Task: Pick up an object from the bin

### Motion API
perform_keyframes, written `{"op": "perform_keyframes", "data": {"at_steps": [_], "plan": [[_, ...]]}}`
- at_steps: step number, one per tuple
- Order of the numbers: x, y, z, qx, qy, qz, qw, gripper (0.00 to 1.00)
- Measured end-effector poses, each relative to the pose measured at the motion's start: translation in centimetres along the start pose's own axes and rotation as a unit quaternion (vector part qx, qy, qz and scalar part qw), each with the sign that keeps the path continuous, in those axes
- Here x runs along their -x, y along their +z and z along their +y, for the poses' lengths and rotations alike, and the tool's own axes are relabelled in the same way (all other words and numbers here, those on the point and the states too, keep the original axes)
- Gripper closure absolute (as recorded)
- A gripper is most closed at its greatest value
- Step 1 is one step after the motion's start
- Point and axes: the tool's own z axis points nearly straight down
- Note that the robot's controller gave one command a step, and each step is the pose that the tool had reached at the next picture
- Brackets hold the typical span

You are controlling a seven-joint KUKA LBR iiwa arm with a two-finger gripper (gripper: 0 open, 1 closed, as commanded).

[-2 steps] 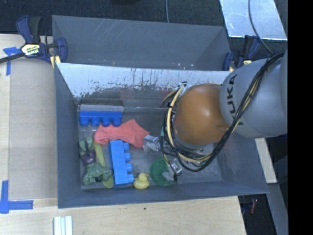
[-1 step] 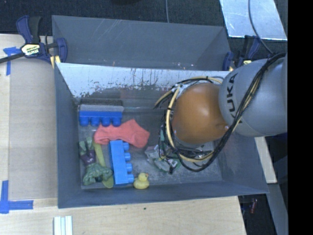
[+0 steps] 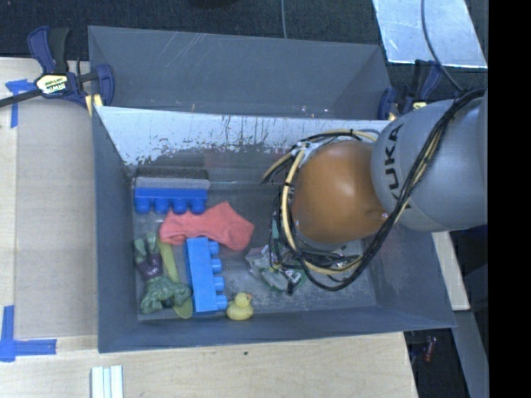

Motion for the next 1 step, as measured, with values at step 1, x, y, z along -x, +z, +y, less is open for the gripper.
{"op": "perform_keyframes", "data": {"at_steps": [1], "plan": [[0.01, -1.21, -0.01, 0.0, 0.001, -0.0008, 1.0, 1.0]]}}
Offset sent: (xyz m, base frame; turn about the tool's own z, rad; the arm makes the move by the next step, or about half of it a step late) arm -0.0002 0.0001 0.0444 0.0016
